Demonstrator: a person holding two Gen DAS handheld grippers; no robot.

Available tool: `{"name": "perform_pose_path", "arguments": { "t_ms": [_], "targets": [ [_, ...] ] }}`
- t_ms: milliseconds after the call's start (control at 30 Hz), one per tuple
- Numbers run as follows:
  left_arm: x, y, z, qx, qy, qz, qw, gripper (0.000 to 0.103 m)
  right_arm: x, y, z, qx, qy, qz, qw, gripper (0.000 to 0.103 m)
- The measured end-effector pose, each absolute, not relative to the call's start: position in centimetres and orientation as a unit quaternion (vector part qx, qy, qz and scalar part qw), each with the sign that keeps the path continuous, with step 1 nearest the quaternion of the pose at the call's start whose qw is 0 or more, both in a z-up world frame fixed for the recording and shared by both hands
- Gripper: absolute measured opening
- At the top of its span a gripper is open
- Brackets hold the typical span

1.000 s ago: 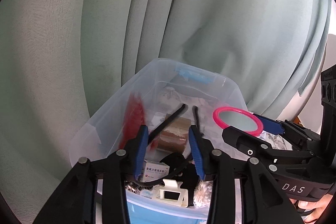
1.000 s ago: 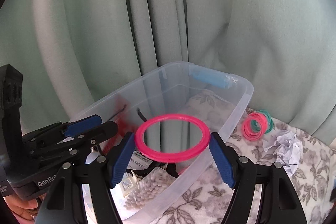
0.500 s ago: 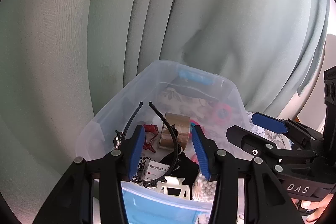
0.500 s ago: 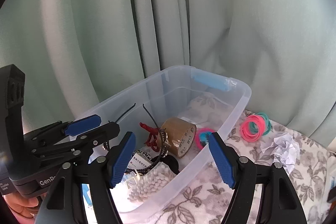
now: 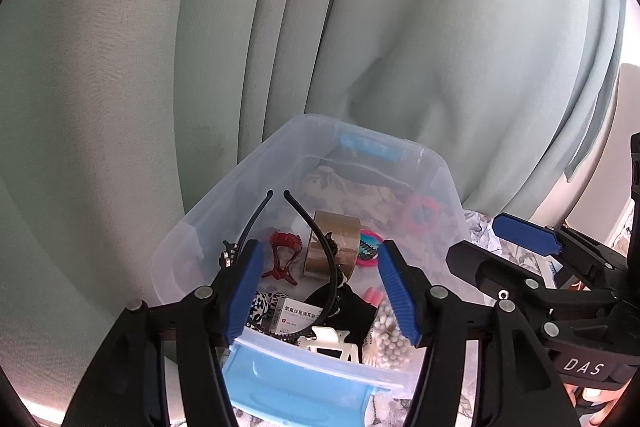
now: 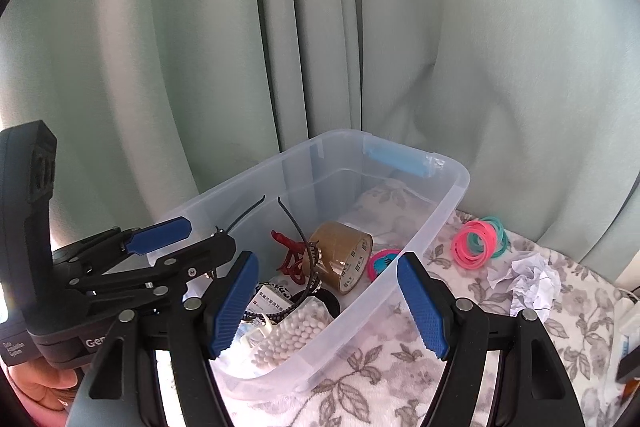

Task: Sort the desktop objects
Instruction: 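Move both open tools back toward the crumpled white paper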

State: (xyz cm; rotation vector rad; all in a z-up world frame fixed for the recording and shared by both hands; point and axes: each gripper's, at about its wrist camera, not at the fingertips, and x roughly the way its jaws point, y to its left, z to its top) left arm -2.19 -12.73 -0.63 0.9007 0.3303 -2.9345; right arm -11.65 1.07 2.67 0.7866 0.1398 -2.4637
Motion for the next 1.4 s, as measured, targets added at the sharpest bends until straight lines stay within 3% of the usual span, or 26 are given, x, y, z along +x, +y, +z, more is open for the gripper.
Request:
{"name": "perform_pose_path", "arguments": {
  "t_ms": [800, 1400],
  "targets": [
    [0.5, -10.1, 1.0, 0.278, 0.085, -0.957, 0.028, 0.066, -7.5, 3.5, 4.4, 0.261, 0.048, -0.922, 0.283, 0.076],
    [0.2, 0.2, 3.9, 0.259, 0.031, -0.965, -0.031, 0.066, -4.5, 14.5, 6.3, 0.209, -0.023, -0.948, 0.240, 0.076]
  ]
}}
